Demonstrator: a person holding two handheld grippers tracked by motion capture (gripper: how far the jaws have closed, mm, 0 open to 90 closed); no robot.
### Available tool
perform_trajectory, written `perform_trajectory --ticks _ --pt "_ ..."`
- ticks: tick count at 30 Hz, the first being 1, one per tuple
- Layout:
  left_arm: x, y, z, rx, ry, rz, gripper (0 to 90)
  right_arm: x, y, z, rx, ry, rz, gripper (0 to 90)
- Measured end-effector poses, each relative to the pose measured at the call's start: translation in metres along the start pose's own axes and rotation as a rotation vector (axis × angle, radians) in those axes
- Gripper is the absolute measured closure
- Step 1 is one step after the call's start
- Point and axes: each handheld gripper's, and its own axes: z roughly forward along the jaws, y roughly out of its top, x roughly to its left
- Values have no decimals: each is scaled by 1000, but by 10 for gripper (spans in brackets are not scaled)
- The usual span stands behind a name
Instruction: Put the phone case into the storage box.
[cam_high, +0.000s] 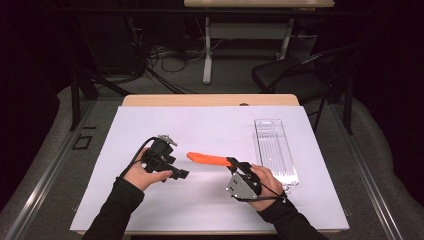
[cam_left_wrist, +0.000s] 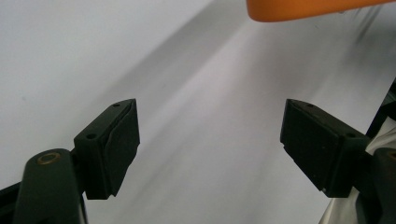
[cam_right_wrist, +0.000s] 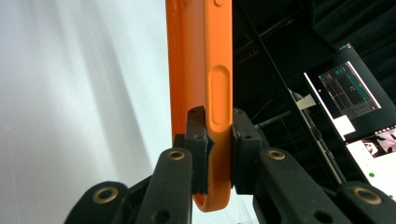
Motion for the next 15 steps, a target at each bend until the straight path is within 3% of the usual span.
perform_trajectory --ticks 5,15 --pt "-2 -1 0 -24 -7 0 200 -2 6 -3 -17 6 31 807" --pt "-5 -3 -3 -107 -39 -13 217 -9 11 -3 -44 54 198 808"
